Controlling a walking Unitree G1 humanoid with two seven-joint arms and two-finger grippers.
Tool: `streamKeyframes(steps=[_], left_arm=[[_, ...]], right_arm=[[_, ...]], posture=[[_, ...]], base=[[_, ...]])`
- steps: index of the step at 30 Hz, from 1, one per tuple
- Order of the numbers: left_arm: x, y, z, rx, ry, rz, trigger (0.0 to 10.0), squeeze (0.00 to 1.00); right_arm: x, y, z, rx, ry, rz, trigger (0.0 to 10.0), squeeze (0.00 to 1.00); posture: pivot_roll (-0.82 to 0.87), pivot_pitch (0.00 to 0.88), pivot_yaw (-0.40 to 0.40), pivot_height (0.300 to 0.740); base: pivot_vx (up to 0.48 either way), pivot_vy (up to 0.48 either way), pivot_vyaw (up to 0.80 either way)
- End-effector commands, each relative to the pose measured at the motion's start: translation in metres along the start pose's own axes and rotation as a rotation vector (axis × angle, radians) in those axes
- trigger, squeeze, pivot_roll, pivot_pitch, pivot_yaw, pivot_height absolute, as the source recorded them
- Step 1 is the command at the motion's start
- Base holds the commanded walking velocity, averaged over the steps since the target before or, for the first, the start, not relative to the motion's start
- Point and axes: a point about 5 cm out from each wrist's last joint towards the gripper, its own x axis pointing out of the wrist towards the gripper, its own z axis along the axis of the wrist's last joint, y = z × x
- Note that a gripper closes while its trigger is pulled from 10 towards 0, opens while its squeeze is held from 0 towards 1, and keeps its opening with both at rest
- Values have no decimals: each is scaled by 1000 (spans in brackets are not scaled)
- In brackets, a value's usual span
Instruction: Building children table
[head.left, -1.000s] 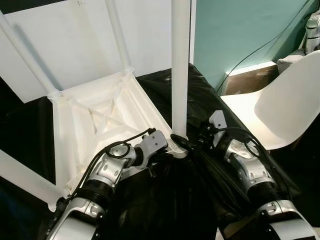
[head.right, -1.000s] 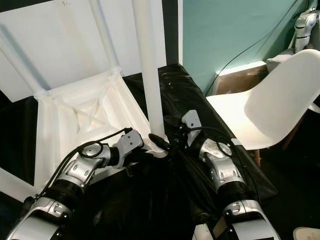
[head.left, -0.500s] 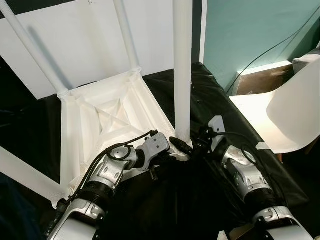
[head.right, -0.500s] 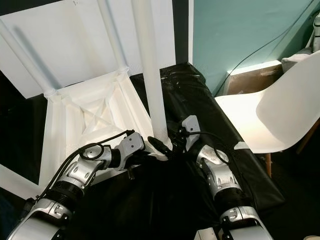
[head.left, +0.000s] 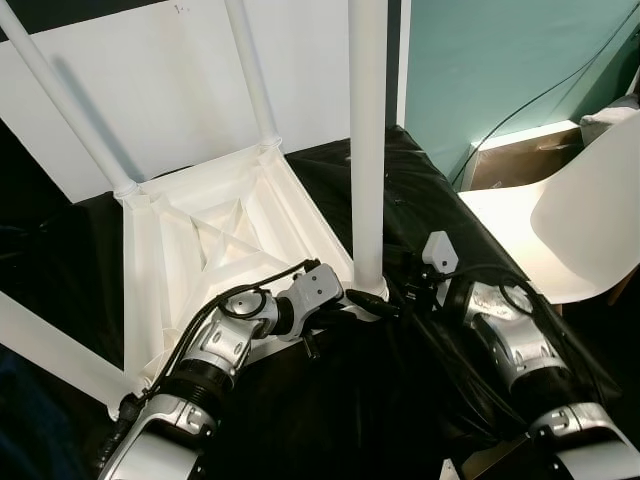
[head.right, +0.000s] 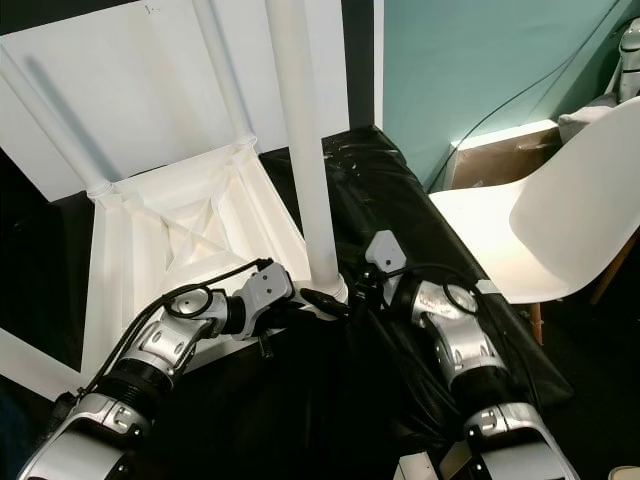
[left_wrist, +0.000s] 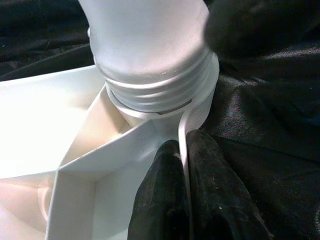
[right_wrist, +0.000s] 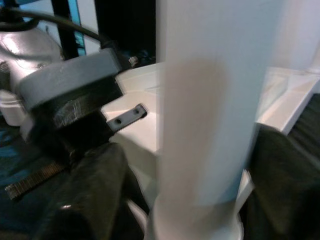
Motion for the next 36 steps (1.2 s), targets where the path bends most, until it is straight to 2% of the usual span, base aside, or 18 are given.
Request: streamKeyframes(steps=[1,7,9,11,12,13,15,21,22,23,25,26,27,28,33,34,35,36], left_arm=[[7,-19,-33,-97,94,-27,10000,0],[6,-20,-34,-104,92,-20,10000,0],[4,-19,-35,-109,92,-11,10000,0],[3,-18,-36,-110,93,-8,10000,0],[2,-18,-37,-114,93,-2,10000,0],[2,-18,-37,-114,93,-2,10000,0],[2,-19,-38,-117,93,0,10000,0],[2,-18,-37,-114,94,-2,10000,0],[2,-18,-37,-114,94,-2,10000,0],[3,-18,-36,-111,94,-4,10000,0],[3,-18,-36,-111,94,-4,10000,0],[3,-17,-35,-108,93,-6,10000,0],[3,-17,-35,-106,93,-8,10000,0],[4,-17,-34,-106,93,-10,10000,0],[5,-17,-34,-106,93,-12,10000,0],[5,-17,-34,-105,93,-12,10000,0],[5,-17,-34,-105,93,-12,10000,0],[5,-17,-34,-105,93,-12,10000,0]], right_arm=[[5,2,1,12,-6,61,0,0],[7,-5,0,60,-21,28,0,0],[7,-7,-4,145,-44,-90,0,0],[7,-8,-6,171,-52,-135,0,0],[8,0,-12,207,-66,-303,0,0],[8,0,-12,207,-66,-303,0,0],[9,15,-18,183,-61,-432,0,0],[10,33,-22,214,-83,-539,0,0],[10,33,-22,214,-83,-539,0,0],[9,33,-22,222,-89,-600,0,0],[9,33,-22,222,-89,-600,0,0],[8,32,-23,225,-81,-647,0,0],[8,30,-23,225,-75,-668,4784,0],[9,28,-20,206,-67,-645,10000,0],[10,27,-18,189,-70,-623,10000,0],[8,22,-16,179,-75,-588,10000,1000],[8,22,-16,179,-75,-588,10000,1000],[7,16,-15,157,-63,-530,10000,1000]], posture=[[-55,0,60,740],[-35,0,49,740],[-27,0,42,740],[-27,0,42,740],[-24,0,40,740],[-24,0,40,740],[-27,0,45,740],[-31,0,48,740],[-31,0,48,740],[-37,0,55,740],[-37,0,55,740],[-37,0,55,740],[-44,0,57,740],[-45,0,56,740],[-45,0,56,740],[-47,0,56,740],[-47,0,56,740],[-47,0,56,740]], base=[[0,0,0],[0,0,0],[0,0,0],[0,0,0],[0,0,0],[0,0,0],[0,0,0],[0,0,0],[0,0,0],[0,0,0],[0,0,0],[0,0,0],[0,0,0],[0,0,0],[0,0,0],[0,0,0],[0,0,0],[0,0,0]])
